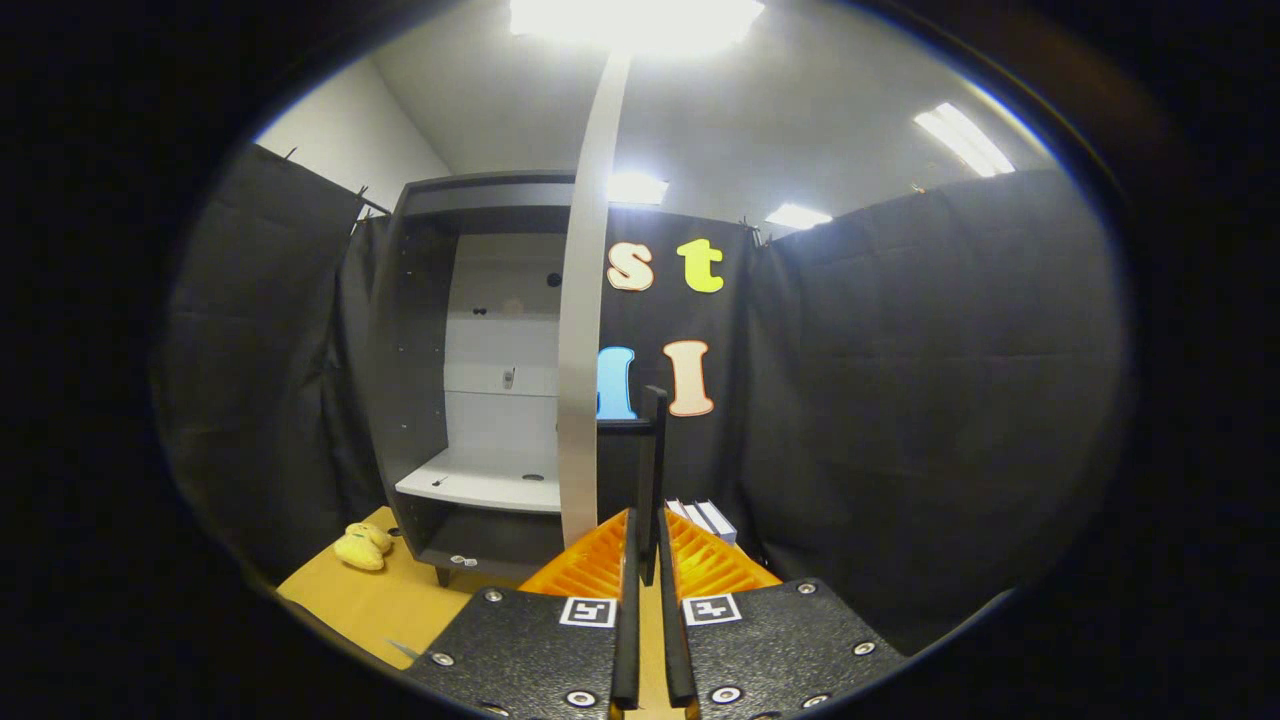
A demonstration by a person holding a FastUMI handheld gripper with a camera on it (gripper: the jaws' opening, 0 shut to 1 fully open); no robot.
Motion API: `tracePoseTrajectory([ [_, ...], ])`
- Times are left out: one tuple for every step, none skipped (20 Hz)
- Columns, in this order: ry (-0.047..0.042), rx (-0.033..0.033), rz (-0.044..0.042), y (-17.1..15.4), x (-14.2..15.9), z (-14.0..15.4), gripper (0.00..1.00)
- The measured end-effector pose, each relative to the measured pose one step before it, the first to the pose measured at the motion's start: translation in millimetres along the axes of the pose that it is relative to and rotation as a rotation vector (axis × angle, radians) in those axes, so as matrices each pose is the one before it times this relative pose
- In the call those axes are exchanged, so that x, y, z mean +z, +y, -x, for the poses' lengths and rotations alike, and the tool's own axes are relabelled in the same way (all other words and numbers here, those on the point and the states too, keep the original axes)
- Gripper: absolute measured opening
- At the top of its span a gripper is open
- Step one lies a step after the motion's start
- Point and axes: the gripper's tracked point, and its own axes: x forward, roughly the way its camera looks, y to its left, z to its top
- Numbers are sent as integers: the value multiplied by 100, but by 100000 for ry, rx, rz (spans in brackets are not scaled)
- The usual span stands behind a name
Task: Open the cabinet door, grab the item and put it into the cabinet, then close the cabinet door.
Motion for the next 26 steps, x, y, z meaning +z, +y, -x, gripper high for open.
tracePoseTrajectory([
  [-1241,42,782,-199,447,241,13],
  [-3360,496,751,70,578,-45,14],
  [-2384,1783,-504,337,525,-157,15],
  [-1029,1494,-952,584,-119,-94,18],
  [-1087,1990,-1150,643,154,-107,27],
  [-292,1799,-1124,617,140,-66,35],
  [-467,2612,-879,858,-38,-33,44],
  [-214,2697,-255,661,84,-11,52],
  [31,1918,174,455,-92,-27,61],
  [-181,1530,340,228,-61,-38,69],
  [-21,1290,393,320,-142,-90,85],
  [402,772,-132,269,-347,-124,90],
  [328,1254,-688,464,-310,-118,94],
  [501,1057,-1181,723,-236,-43,94],
  [506,821,-1802,491,-208,33,94],
  [400,1065,-1919,709,-287,-112,94],
  [422,749,-1991,455,-236,-90,94],
  [458,744,-1654,485,-338,-216,94],
  [608,294,-1531,347,-286,-82,94],
  [329,631,-1294,423,-369,-114,94],
  [714,704,-1303,387,-417,-76,94],
  [606,1083,-1110,458,-376,-14,94],
  [27,992,-706,413,-331,-111,94],
  [-37,595,-211,293,-308,-56,94],
  [-97,343,-93,209,-303,-121,94],
  [-380,234,-432,15,-191,-162,94],
])
